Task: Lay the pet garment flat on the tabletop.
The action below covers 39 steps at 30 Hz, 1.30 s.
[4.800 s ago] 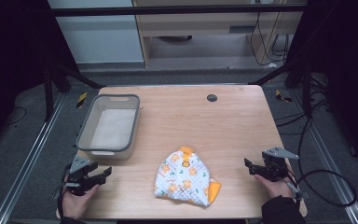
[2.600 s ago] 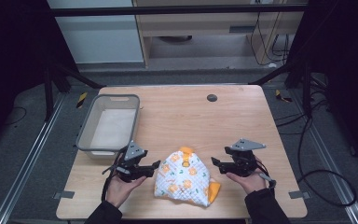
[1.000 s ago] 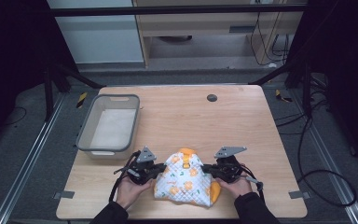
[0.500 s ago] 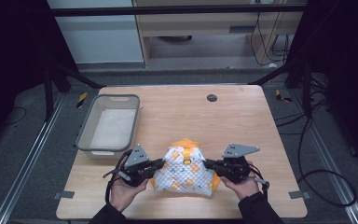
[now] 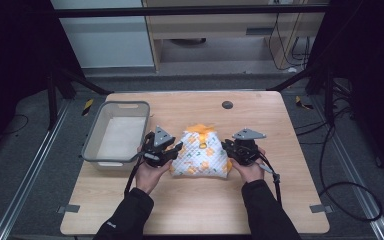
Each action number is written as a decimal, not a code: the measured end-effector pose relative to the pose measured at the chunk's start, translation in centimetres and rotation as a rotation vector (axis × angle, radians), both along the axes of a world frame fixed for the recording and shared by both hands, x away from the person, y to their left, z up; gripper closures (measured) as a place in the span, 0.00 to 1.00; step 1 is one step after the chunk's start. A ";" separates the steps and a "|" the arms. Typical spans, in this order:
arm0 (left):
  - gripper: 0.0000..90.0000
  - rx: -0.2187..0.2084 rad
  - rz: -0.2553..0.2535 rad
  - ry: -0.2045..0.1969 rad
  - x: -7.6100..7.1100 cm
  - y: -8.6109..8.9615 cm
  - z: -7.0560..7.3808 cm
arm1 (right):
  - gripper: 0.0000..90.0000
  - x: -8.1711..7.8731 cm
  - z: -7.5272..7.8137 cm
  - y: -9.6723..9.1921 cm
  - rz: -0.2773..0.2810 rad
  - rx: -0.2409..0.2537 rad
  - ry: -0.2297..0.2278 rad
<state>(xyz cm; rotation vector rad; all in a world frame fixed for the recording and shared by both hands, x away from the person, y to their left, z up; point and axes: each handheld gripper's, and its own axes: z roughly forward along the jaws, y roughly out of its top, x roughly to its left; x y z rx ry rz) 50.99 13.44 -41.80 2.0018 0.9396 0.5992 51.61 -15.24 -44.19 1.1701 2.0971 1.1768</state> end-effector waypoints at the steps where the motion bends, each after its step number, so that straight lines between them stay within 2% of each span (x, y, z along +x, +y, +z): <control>1: 0.63 -0.007 0.009 0.005 0.1 0.3 -0.2 | 0.82 0.1 -0.3 -0.2 -0.010 -0.006 -0.001; 2: 0.58 -0.021 0.010 0.001 -0.1 0.7 -0.4 | 0.80 0.0 -0.5 -0.4 -0.020 0.004 0.008; 5: 0.49 -0.019 0.008 -0.017 -0.8 1.9 -0.4 | 0.74 -0.9 -0.3 -1.5 -0.004 0.010 -0.002; 8: 0.46 -0.033 -0.010 -0.014 -1.8 3.2 -0.4 | 0.69 -2.2 0.2 -2.5 0.023 0.019 -0.004; 11: 0.46 -0.021 -0.027 0.000 -2.9 4.1 -0.9 | 0.63 -3.6 0.3 -3.3 0.057 0.027 0.001; 14: 0.46 -0.004 -0.035 0.023 -4.0 4.7 -2.3 | 0.60 -4.7 -0.3 -3.9 0.082 0.039 0.018; 18: 0.46 0.010 -0.041 0.055 -4.1 4.6 -3.9 | 0.57 -5.2 -1.5 -3.8 0.106 0.040 0.047; 20: 0.47 0.028 -0.051 0.092 -3.9 4.2 -4.6 | 0.57 -5.1 -2.0 -3.6 0.113 0.035 0.070; 24: 0.48 0.070 -0.069 0.106 -3.8 3.4 -5.3 | 0.57 -5.0 -2.8 -2.9 0.135 0.037 0.086; 27: 0.49 0.099 -0.081 0.111 -3.7 2.8 -5.8 | 0.56 -5.0 -3.5 -2.1 0.154 0.008 0.101; 32: 0.52 0.119 -0.101 0.126 -3.1 2.0 -6.7 | 0.55 -4.5 -4.7 -1.0 0.179 -0.037 0.126; 37: 0.59 0.121 -0.111 0.149 -2.7 1.7 -7.3 | 0.55 -4.1 -5.3 -0.4 0.196 -0.053 0.126; 39: 0.64 0.123 -0.107 0.150 -2.6 1.6 -7.4 | 0.59 -4.1 -5.6 -0.2 0.197 -0.072 0.129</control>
